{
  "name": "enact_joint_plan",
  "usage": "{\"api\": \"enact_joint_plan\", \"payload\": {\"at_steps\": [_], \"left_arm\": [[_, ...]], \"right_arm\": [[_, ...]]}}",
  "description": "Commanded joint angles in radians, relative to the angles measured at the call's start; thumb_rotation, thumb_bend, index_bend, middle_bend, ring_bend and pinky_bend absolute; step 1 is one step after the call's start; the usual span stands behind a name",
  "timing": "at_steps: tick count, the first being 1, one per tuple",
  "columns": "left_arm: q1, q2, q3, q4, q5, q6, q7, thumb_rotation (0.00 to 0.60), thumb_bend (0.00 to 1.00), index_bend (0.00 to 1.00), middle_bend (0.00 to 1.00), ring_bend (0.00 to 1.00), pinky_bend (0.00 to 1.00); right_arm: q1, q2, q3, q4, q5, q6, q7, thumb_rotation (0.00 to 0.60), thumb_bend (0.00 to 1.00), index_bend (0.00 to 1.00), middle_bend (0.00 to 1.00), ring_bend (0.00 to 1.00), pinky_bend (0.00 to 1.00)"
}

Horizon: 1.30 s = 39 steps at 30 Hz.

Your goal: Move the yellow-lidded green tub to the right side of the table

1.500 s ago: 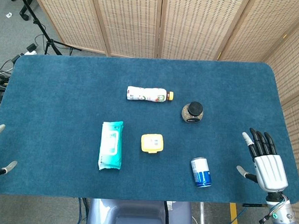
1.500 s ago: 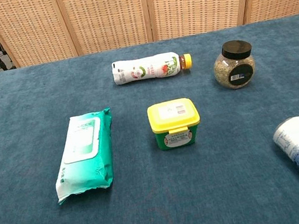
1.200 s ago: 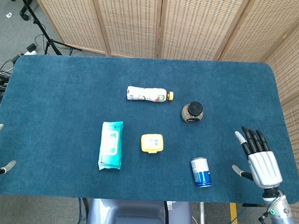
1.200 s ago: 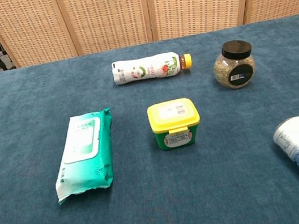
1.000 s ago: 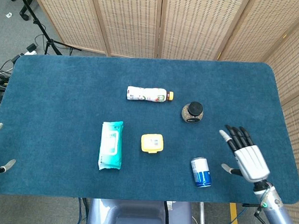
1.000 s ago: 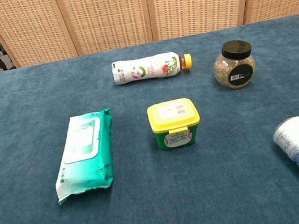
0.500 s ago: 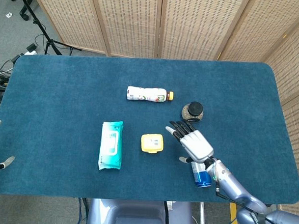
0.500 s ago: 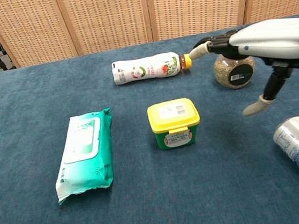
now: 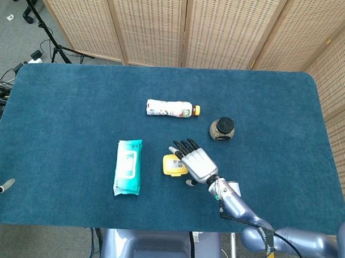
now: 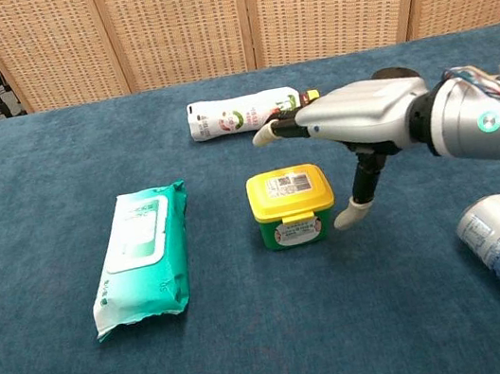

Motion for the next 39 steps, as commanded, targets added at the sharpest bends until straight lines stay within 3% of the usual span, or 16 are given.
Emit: {"api": "enact_joint_plan", "payload": {"at_steps": [1, 6, 11, 15, 19, 24, 27, 33, 39], "left_arm": [[0.001, 0.003, -0.002, 0.001, -0.004, -0.001, -0.008, 0.6, 0.08, 0.0, 0.0, 0.0, 0.0], [0.002, 0.01, -0.009, 0.004, -0.016, -0.002, -0.03, 0.6, 0.08, 0.0, 0.0, 0.0, 0.0], [0.0, 0.013, -0.01, 0.009, -0.018, -0.009, -0.038, 0.6, 0.08, 0.0, 0.0, 0.0, 0.0], [0.0, 0.014, -0.011, 0.01, -0.02, -0.011, -0.041, 0.6, 0.08, 0.0, 0.0, 0.0, 0.0], [-0.002, 0.013, -0.011, 0.011, -0.021, -0.014, -0.037, 0.6, 0.08, 0.0, 0.0, 0.0, 0.0], [-0.002, 0.011, -0.01, 0.01, -0.019, -0.014, -0.032, 0.6, 0.08, 0.0, 0.0, 0.0, 0.0], [-0.004, 0.009, -0.01, 0.011, -0.02, -0.016, -0.027, 0.6, 0.08, 0.0, 0.0, 0.0, 0.0], [-0.006, 0.003, -0.008, 0.008, -0.012, -0.014, -0.009, 0.6, 0.08, 0.0, 0.0, 0.0, 0.0], [-0.001, 0.001, -0.007, 0.0, -0.004, 0.001, 0.003, 0.6, 0.08, 0.0, 0.0, 0.0, 0.0]], "right_arm": [[0.038, -0.046, -0.003, 0.038, 0.046, -0.002, -0.029, 0.6, 0.0, 0.0, 0.0, 0.0, 0.0], [0.071, -0.094, -0.01, 0.101, 0.06, 0.007, -0.025, 0.6, 0.0, 0.03, 0.06, 0.01, 0.09], [0.083, -0.136, -0.025, 0.18, -0.005, 0.021, 0.035, 0.6, 0.02, 0.22, 0.3, 0.25, 0.33], [0.086, -0.147, -0.036, 0.211, -0.037, 0.031, 0.065, 0.6, 0.23, 0.43, 0.52, 0.46, 0.46], [0.084, -0.136, -0.044, 0.213, -0.063, 0.034, 0.103, 0.6, 0.42, 0.48, 0.58, 0.5, 0.47], [0.078, -0.108, -0.045, 0.187, -0.109, 0.056, 0.142, 0.6, 0.52, 0.48, 0.59, 0.51, 0.47], [0.071, -0.052, -0.026, 0.125, -0.151, 0.089, 0.171, 0.6, 0.53, 0.48, 0.59, 0.51, 0.47], [0.04, 0.145, 0.035, -0.013, -0.212, 0.155, 0.239, 0.6, 0.55, 0.48, 0.59, 0.51, 0.47], [-0.039, 0.336, 0.025, -0.017, -0.263, 0.204, 0.311, 0.6, 0.55, 0.48, 0.59, 0.51, 0.47]]}}
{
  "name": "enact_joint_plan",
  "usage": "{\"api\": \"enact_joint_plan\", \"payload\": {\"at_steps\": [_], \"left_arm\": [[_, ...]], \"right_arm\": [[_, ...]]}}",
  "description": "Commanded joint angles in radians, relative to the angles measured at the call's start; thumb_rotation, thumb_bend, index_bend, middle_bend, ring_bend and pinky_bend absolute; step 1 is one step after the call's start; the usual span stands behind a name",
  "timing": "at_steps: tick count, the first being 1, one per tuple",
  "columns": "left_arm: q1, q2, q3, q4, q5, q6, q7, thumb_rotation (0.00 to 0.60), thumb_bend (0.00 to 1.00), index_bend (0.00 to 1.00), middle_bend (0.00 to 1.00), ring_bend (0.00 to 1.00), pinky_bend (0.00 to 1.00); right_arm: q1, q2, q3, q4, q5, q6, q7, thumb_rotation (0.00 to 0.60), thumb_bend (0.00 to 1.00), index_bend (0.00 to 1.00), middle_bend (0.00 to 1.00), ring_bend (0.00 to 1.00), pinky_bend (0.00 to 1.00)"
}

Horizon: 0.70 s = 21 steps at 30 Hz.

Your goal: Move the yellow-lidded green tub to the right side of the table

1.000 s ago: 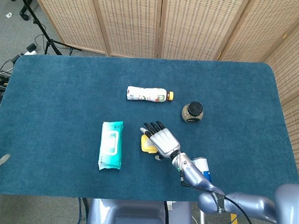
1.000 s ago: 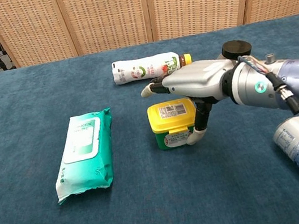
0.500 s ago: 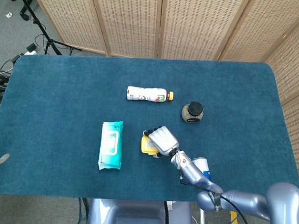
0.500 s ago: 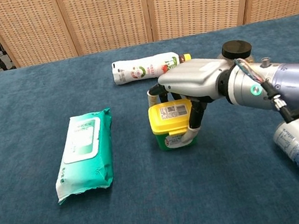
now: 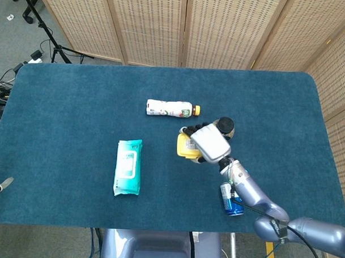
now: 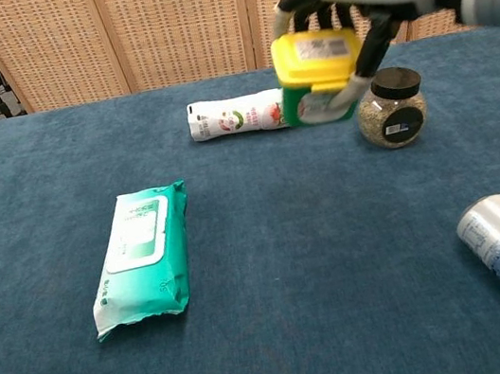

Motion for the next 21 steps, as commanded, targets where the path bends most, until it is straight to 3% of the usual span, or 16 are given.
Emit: {"api": "enact_joint_plan", "payload": {"at_steps": [1, 3, 7, 21], "left_arm": [[0.001, -0.002, 0.003, -0.005, 0.006, 0.004, 0.01, 0.6, 0.08, 0.0, 0.0, 0.0, 0.0], [0.0, -0.008, 0.01, -0.013, 0.021, 0.007, 0.033, 0.6, 0.08, 0.0, 0.0, 0.0, 0.0], [0.001, -0.015, 0.013, -0.02, 0.025, 0.009, 0.055, 0.6, 0.08, 0.0, 0.0, 0.0, 0.0], [-0.006, -0.023, 0.009, -0.016, 0.007, -0.009, 0.071, 0.6, 0.08, 0.0, 0.0, 0.0, 0.0]], "right_arm": [[-0.085, 0.158, -0.017, -0.003, -0.062, 0.045, 0.101, 0.6, 0.55, 0.48, 0.59, 0.51, 0.47], [-0.148, 0.216, -0.076, 0.056, -0.096, 0.047, 0.195, 0.6, 0.55, 0.48, 0.59, 0.51, 0.47], [-0.182, 0.207, -0.146, 0.174, -0.19, 0.045, 0.331, 0.6, 0.55, 0.48, 0.58, 0.51, 0.47], [-0.212, 0.048, -0.274, 0.465, -0.302, 0.0, 0.536, 0.6, 0.55, 0.48, 0.57, 0.51, 0.47]]}}
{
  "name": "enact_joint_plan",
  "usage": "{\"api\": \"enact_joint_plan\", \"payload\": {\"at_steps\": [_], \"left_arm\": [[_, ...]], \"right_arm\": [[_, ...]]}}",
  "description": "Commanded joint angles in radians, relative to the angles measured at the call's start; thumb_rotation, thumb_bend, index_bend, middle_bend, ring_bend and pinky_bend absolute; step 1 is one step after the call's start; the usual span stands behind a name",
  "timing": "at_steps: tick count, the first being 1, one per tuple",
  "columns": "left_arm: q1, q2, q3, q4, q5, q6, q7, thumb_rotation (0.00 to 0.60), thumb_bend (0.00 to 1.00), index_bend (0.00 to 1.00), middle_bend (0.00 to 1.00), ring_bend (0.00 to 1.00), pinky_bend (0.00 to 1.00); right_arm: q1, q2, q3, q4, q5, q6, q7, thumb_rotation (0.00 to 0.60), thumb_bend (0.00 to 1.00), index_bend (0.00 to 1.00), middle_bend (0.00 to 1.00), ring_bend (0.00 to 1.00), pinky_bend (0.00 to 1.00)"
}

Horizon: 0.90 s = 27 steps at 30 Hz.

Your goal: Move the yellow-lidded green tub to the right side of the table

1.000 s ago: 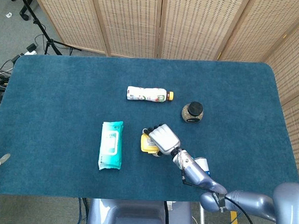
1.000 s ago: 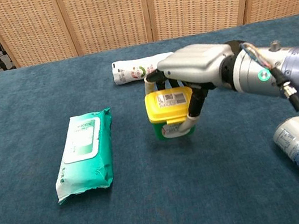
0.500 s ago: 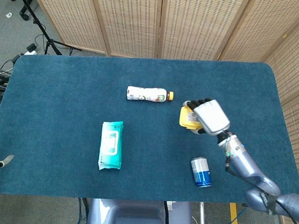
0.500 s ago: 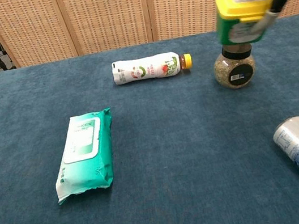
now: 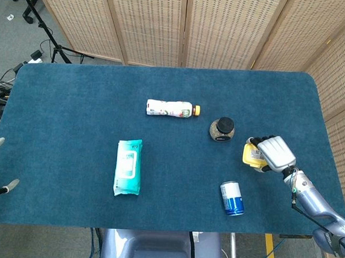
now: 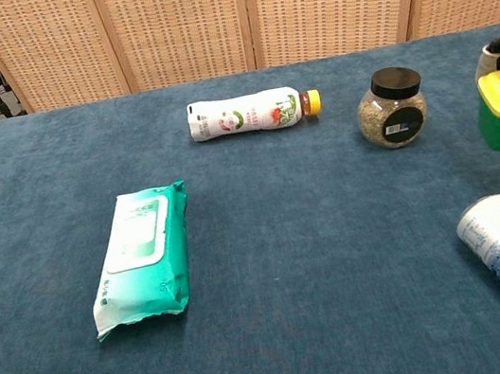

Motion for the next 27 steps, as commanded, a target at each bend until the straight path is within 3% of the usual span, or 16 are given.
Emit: {"api": "enact_joint_plan", "payload": {"at_steps": [1, 5, 8, 10, 12, 15, 27], "left_arm": [[0.0, -0.001, -0.001, 0.0, -0.001, 0.0, 0.002, 0.6, 0.08, 0.0, 0.0, 0.0, 0.0], [-0.002, -0.002, 0.001, -0.001, -0.003, -0.006, 0.004, 0.6, 0.08, 0.0, 0.0, 0.0, 0.0], [-0.002, -0.003, 0.002, -0.001, -0.001, -0.004, 0.006, 0.6, 0.08, 0.0, 0.0, 0.0, 0.0], [-0.001, -0.003, 0.003, -0.002, 0.0, -0.003, 0.008, 0.6, 0.08, 0.0, 0.0, 0.0, 0.0], [-0.001, -0.004, 0.003, -0.002, -0.001, -0.003, 0.008, 0.6, 0.08, 0.0, 0.0, 0.0, 0.0], [-0.001, -0.004, 0.003, -0.003, 0.0, -0.003, 0.008, 0.6, 0.08, 0.0, 0.0, 0.0, 0.0], [0.003, -0.001, 0.005, -0.004, 0.006, 0.005, 0.002, 0.6, 0.08, 0.0, 0.0, 0.0, 0.0]], "right_arm": [[-0.01, -0.043, -0.039, 0.061, -0.04, -0.01, 0.062, 0.6, 0.55, 0.48, 0.57, 0.5, 0.47], [-0.024, -0.092, -0.066, 0.154, -0.11, 0.064, 0.118, 0.6, 0.53, 0.48, 0.53, 0.43, 0.47], [-0.027, -0.114, -0.088, 0.21, -0.142, 0.084, 0.166, 0.6, 0.38, 0.48, 0.43, 0.32, 0.47], [-0.026, -0.121, -0.103, 0.24, -0.164, 0.092, 0.184, 0.6, 0.27, 0.42, 0.33, 0.23, 0.44], [-0.027, -0.122, -0.112, 0.256, -0.177, 0.102, 0.183, 0.6, 0.18, 0.29, 0.17, 0.11, 0.36], [-0.031, -0.111, -0.118, 0.254, -0.187, 0.121, 0.183, 0.6, 0.13, 0.15, 0.02, 0.01, 0.28], [-0.103, -0.072, -0.125, 0.22, -0.188, 0.244, 0.172, 0.6, 0.1, 0.11, 0.0, 0.0, 0.22]]}}
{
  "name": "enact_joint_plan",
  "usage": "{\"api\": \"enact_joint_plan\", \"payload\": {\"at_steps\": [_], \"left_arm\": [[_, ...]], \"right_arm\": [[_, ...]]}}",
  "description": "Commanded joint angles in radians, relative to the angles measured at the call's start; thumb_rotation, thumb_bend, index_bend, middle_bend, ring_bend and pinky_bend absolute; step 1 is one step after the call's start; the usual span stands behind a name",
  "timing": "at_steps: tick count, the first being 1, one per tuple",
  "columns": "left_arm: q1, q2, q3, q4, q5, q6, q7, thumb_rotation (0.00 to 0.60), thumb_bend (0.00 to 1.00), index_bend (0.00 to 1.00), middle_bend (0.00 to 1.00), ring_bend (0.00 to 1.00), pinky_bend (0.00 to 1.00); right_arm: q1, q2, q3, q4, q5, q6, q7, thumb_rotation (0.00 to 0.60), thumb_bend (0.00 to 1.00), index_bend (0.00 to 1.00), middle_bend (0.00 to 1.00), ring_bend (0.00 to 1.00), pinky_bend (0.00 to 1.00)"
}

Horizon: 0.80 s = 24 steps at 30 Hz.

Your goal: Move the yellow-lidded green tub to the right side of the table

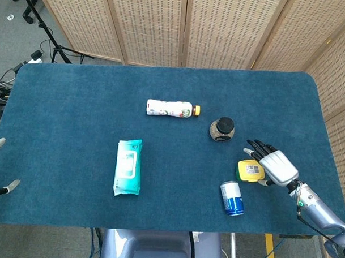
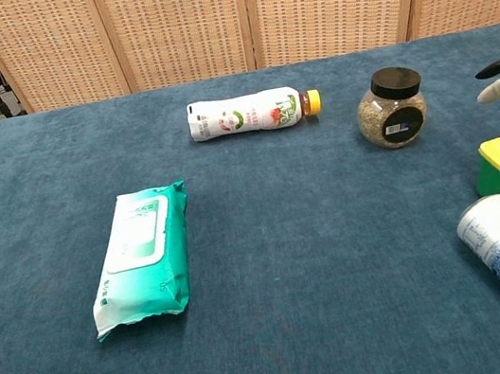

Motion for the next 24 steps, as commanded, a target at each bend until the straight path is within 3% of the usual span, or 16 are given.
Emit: {"api": "enact_joint_plan", "payload": {"at_steps": [1, 7, 17, 20, 24], "left_arm": [[0.001, 0.0, 0.001, 0.0, 0.002, 0.001, 0.001, 0.6, 0.08, 0.0, 0.0, 0.0, 0.0], [0.001, -0.005, 0.003, -0.001, 0.005, 0.004, 0.015, 0.6, 0.08, 0.0, 0.0, 0.0, 0.0], [0.003, -0.01, 0.002, 0.002, -0.002, 0.003, 0.022, 0.6, 0.08, 0.0, 0.0, 0.0, 0.0], [0.001, -0.01, 0.0, 0.005, -0.007, -0.002, 0.021, 0.6, 0.08, 0.0, 0.0, 0.0, 0.0], [0.0, -0.01, -0.002, 0.006, -0.011, -0.005, 0.019, 0.6, 0.08, 0.0, 0.0, 0.0, 0.0]], "right_arm": [[-0.036, 0.019, -0.012, -0.019, -0.003, 0.043, 0.021, 0.6, 0.1, 0.11, 0.0, 0.0, 0.22], [-0.054, 0.017, -0.023, -0.039, -0.012, 0.064, 0.047, 0.6, 0.1, 0.11, 0.0, 0.0, 0.22], [-0.005, -0.008, -0.001, -0.063, 0.011, -0.032, 0.06, 0.6, 0.16, 0.11, 0.06, 0.03, 0.22], [0.016, -0.013, 0.002, -0.072, 0.025, -0.088, 0.043, 0.6, 0.22, 0.13, 0.1, 0.07, 0.22], [0.025, -0.02, 0.007, -0.077, 0.043, -0.124, 0.028, 0.6, 0.44, 0.19, 0.24, 0.21, 0.26]]}}
